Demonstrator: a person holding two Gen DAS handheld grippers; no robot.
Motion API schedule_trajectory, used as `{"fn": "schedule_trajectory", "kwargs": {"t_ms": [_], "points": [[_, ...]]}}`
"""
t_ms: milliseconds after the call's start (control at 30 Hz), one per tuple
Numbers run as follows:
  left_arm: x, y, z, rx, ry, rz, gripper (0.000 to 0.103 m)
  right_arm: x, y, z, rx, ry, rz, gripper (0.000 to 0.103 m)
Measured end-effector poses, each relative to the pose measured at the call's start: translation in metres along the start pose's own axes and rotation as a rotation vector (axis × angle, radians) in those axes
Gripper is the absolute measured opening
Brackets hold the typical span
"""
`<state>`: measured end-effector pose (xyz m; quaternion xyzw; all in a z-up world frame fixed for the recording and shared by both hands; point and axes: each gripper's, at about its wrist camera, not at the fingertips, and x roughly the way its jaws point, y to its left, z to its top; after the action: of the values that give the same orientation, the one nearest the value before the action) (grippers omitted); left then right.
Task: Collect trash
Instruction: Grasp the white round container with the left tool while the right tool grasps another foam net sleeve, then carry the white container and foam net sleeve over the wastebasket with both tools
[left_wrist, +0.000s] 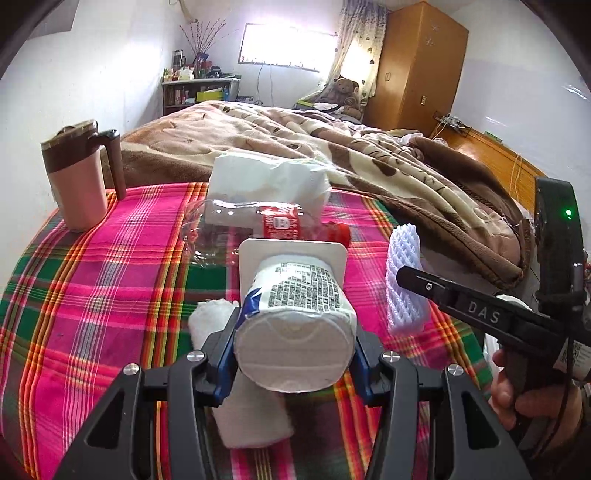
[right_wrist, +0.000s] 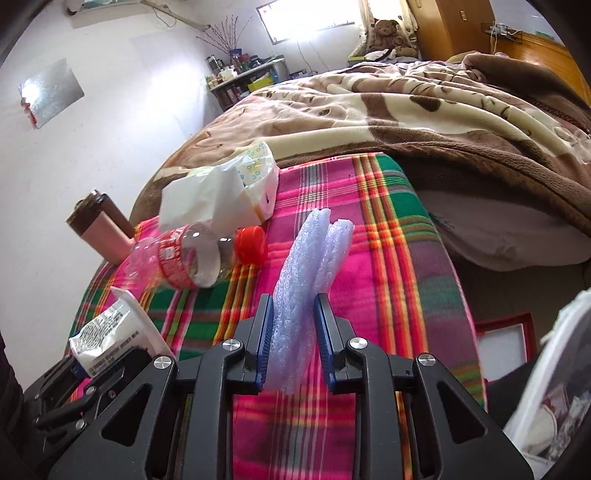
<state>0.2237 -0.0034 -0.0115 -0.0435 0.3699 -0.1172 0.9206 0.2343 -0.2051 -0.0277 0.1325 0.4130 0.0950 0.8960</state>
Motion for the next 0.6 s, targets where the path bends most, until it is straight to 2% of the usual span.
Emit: {"fn": "schedule_trajectory", "kwargs": {"t_ms": [600], "points": [[-0.065,-0.050,-0.025,0.076,-0.076,-0.078,0.052,-0.083,-0.018,-0.036,0.013,-0.118,-0.002,0.023]]}}
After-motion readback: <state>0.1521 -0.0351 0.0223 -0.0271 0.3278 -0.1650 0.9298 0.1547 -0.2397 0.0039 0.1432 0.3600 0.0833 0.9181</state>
